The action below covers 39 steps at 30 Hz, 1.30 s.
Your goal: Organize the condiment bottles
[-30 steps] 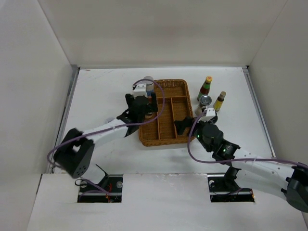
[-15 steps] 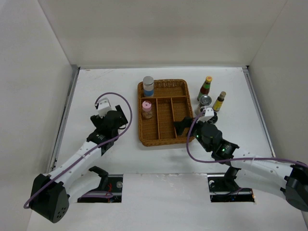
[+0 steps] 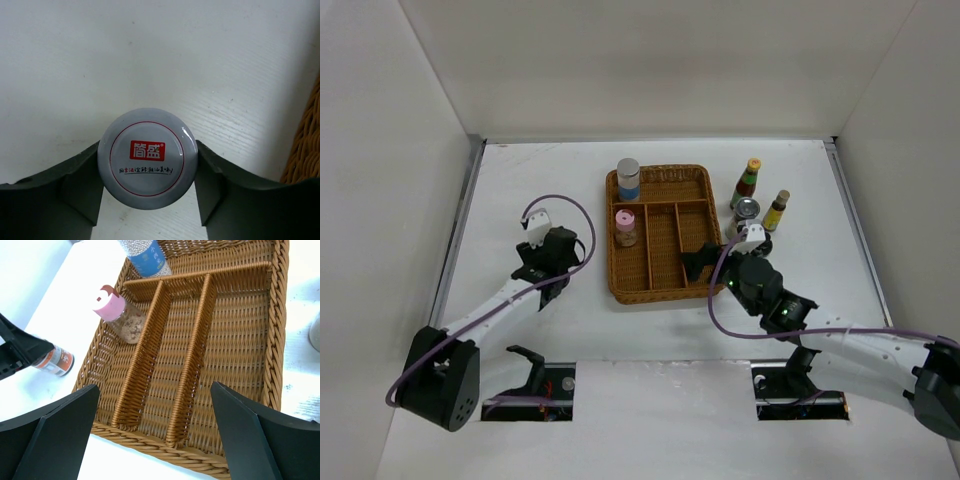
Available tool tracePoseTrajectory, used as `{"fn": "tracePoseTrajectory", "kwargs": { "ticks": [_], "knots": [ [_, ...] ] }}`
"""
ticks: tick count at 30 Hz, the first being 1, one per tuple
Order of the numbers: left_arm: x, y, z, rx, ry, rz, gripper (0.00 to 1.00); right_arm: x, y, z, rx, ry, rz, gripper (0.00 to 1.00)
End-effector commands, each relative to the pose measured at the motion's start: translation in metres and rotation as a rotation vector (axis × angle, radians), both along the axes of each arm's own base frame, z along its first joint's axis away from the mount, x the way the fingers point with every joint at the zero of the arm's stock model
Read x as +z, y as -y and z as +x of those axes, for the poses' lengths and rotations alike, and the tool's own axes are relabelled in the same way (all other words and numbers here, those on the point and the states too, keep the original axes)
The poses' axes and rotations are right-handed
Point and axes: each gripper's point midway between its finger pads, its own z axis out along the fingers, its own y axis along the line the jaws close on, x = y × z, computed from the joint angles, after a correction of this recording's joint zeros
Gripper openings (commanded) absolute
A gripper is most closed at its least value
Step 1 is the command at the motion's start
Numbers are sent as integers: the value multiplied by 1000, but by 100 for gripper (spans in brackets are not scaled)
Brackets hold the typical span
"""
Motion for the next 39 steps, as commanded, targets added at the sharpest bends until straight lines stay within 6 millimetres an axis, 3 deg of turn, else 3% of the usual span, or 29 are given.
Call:
{"fn": "tracePoseTrajectory", "kwargs": {
  "ticks": [1, 3, 5, 9, 11, 13, 18, 21, 31, 33, 34, 36, 37, 39],
  "knots": [
    [22, 10, 15, -10, 94, -63, 41, 18, -2, 0, 6, 44, 66, 100],
    [46, 14, 16, -27, 155, -78, 34, 18, -3, 1, 6, 45, 67, 100],
    [84, 22, 14, -61, 237, -104, 32, 14, -5, 2, 6, 35, 58, 100],
    [156, 57, 3, -220, 369, -128, 31, 12, -5, 4, -2, 32, 43, 100],
    [178, 80, -2, -301, 396, -142, 31, 14, -2, 5, -13, 37, 49, 100],
    [186, 106, -9, -382, 400, -163, 31, 16, 2, 7, -24, 38, 56, 100],
    [168, 171, -15, -530, 357, -194, 32, 17, 7, 9, -47, 40, 54, 100],
    [151, 194, -10, -566, 341, -185, 32, 22, 10, 9, -59, 45, 57, 100],
    [69, 213, 9, -590, 230, -142, 34, 60, 40, 8, -162, 115, 135, 100],
    [56, 211, 10, -591, 213, -139, 41, 62, 53, 13, -203, 106, 101, 100],
    [50, 209, 10, -591, 204, -136, 49, 64, 58, 15, -221, 100, 96, 82],
    [45, 205, 10, -586, 202, -135, 64, 67, 69, 18, -257, 93, 80, 36],
    [45, 201, 10, -579, 209, -137, 73, 64, 76, 21, -288, 82, 53, 25],
    [53, 195, 11, -572, 242, -150, 84, 55, 92, 28, -361, 34, -7, 23]
  ]
}}
